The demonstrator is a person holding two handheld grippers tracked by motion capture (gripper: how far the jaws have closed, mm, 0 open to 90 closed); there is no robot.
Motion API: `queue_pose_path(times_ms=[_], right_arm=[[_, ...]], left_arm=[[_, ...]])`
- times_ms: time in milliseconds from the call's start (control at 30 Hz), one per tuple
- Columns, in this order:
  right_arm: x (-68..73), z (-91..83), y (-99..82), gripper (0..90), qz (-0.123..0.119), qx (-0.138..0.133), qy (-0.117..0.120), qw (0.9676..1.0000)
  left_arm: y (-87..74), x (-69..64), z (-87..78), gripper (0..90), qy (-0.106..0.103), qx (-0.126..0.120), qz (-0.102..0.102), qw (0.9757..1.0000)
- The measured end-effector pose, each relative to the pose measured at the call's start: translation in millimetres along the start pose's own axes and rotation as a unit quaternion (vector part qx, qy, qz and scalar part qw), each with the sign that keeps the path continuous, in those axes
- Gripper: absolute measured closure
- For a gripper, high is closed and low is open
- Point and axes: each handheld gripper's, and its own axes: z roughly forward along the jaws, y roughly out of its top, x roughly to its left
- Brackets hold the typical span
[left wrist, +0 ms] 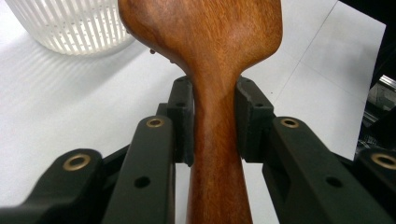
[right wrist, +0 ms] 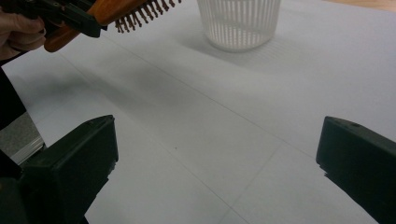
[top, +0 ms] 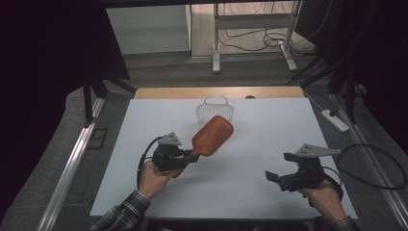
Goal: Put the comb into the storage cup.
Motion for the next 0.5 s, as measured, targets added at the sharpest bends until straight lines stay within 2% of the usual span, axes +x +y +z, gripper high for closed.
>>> queue_pose_path(times_ms=[233,500], right_arm=[[5.3,13.7,11.8,0.0,0.003,-0.006,0.022,0.9997],[9.4,29.0,24.3,0.0,0.002,-0.011,0.036,0.9993]], left_arm=[[0.9,-0.5,0.7,71.0,-0.005,-0.005,-0.001,1.0],[2.2,-3.4,2.1,70.9,-0.009,-0.009,0.003,0.9999]])
